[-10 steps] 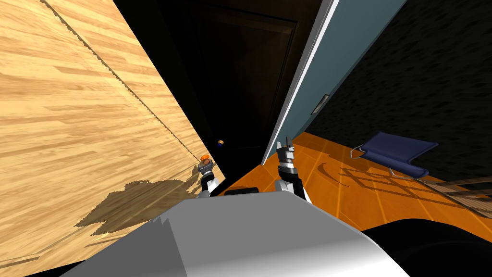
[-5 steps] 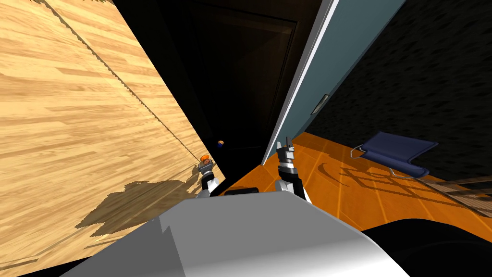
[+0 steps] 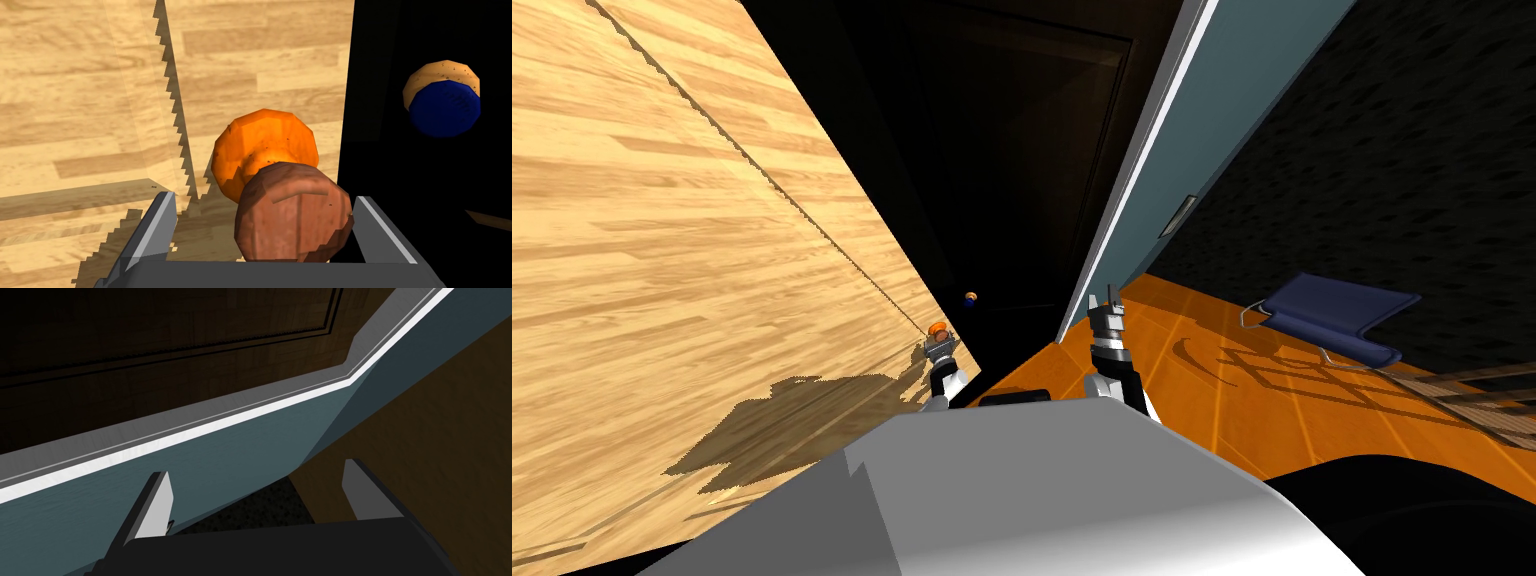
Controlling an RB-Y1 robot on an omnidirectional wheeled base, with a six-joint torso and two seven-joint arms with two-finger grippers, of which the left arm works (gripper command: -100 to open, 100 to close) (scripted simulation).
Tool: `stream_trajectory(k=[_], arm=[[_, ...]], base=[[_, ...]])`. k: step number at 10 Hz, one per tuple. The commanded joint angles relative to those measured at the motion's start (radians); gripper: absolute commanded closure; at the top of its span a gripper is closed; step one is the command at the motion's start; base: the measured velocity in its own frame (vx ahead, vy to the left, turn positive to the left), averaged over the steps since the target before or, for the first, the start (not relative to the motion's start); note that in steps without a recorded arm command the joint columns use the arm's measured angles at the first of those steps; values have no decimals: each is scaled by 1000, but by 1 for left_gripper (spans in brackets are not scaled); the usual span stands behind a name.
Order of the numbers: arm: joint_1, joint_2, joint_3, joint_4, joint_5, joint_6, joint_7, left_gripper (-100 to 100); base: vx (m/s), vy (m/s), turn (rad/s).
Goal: Push the door open
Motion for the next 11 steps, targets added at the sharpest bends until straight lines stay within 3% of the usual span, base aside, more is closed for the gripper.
stream_trajectory(k=[1,6,7,8,9,11], arm=[[3,26,25,36,11,-37,7,100],[2,28,34,37,10,-39,5,100],[2,28,34,55,10,-39,5,100],[-26,28,34,122,10,-45,5,100],[2,28,34,61,10,-39,5,100],[2,28,34,37,10,-39,5,100]], base=[[3,-7,-1],[7,5,-4],[10,5,-1],[5,5,-32],[-11,12,1],[-11,-10,9]])
